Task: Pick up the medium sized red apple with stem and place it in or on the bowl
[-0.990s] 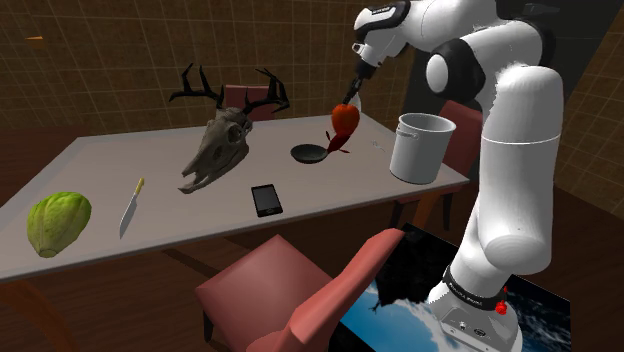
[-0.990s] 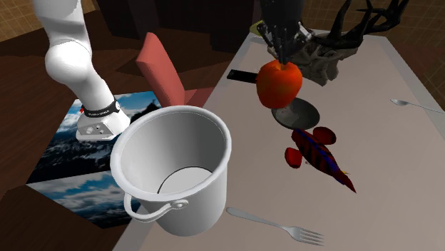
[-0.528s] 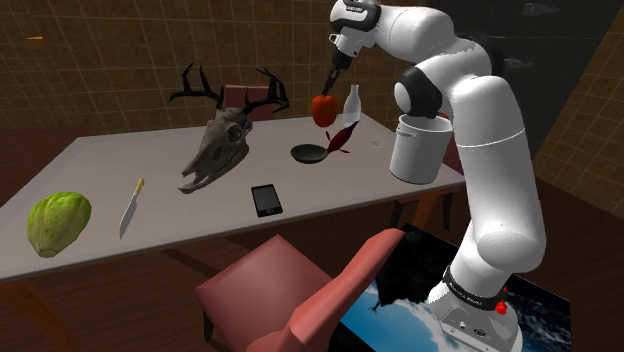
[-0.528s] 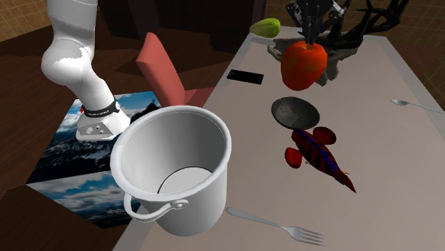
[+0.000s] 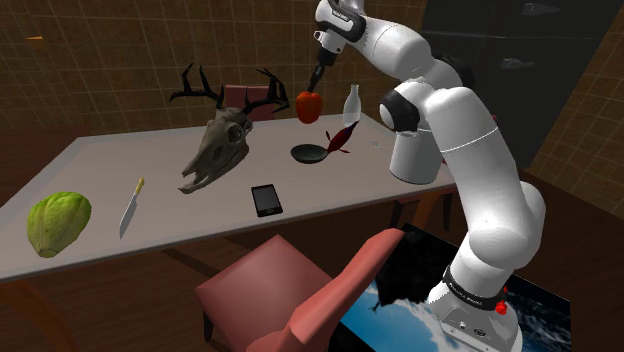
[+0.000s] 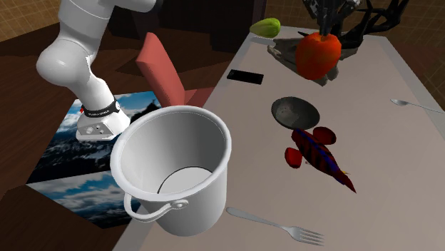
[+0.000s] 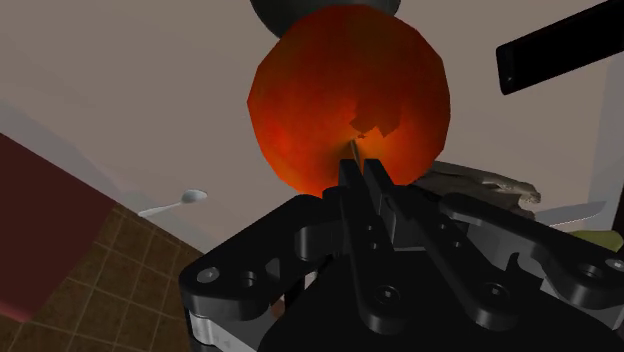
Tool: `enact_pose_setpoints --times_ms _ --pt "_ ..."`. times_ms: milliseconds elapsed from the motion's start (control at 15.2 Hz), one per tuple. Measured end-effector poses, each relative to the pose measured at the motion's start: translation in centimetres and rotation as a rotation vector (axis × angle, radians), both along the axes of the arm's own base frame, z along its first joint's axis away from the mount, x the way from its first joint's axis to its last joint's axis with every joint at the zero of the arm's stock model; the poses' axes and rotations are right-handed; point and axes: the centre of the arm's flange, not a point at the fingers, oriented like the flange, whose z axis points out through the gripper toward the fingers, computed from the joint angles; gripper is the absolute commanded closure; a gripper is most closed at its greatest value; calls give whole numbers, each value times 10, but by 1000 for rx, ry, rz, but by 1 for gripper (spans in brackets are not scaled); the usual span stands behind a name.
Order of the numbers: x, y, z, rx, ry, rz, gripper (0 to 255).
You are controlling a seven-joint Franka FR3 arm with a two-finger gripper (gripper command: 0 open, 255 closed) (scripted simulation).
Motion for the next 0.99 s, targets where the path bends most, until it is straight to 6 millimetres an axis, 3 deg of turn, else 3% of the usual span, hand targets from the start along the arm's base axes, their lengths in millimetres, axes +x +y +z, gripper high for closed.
enact_pose_setpoints --times_ms 990 --pt "1 1 -78 0 0 0 255"
